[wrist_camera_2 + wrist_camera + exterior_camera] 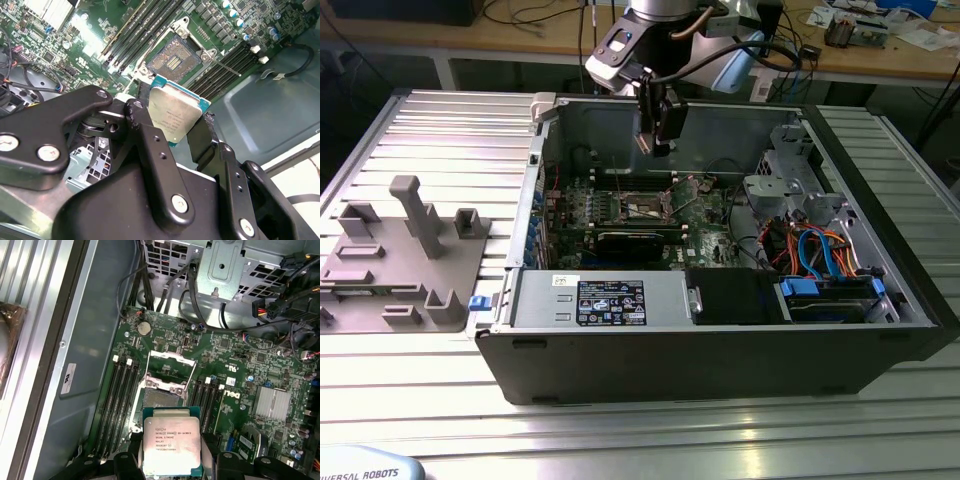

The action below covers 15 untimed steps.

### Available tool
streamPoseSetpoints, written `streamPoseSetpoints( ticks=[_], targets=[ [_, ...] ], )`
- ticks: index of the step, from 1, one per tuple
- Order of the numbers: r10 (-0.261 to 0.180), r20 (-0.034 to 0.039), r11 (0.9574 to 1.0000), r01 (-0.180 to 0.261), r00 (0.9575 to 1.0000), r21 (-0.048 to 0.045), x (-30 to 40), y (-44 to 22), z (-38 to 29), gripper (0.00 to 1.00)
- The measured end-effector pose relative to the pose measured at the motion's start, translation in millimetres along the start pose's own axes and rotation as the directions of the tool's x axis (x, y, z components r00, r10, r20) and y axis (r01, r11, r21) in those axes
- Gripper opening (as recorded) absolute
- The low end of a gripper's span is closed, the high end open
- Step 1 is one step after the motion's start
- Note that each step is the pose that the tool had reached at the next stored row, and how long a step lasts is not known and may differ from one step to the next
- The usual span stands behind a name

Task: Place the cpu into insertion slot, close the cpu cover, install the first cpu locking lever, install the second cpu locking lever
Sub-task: 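Place the cpu into insertion slot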

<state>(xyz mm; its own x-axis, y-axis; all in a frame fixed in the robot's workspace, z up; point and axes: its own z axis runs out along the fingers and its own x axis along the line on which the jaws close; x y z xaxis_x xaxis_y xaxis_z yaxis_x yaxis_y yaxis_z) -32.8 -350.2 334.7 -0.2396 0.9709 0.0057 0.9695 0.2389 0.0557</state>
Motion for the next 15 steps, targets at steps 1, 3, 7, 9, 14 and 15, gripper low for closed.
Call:
streamPoseSetpoints(
  ticks=[1, 3, 7, 9, 14, 15],
  targets=[
    [0.000, 0.0000, 1.0000, 0.000, 1.0000, 0.0000, 0.0, 0.0, 0.0, 0.54],
    [0.004, 0.0002, 1.0000, -0.004, 1.0000, 0.0000, 0.0, 0.1, 0.0, 0.54],
    [0.004, 0.0001, 1.0000, -0.004, 1.0000, 0.0000, 0.0, 0.1, 0.0, 0.54],
    [0.005, 0.0003, 1.0000, -0.005, 1.0000, 0.0000, 0.0, 0.1, 0.0, 0.54],
    [0.013, 0.0007, 0.9999, -0.013, 0.9999, -0.0001, 0.0, 0.1, 0.1, 0.54],
    [0.021, 0.0011, 0.9998, -0.021, 0.9998, -0.0001, 0.0, 0.1, 0.2, 0.54]
  ],
)
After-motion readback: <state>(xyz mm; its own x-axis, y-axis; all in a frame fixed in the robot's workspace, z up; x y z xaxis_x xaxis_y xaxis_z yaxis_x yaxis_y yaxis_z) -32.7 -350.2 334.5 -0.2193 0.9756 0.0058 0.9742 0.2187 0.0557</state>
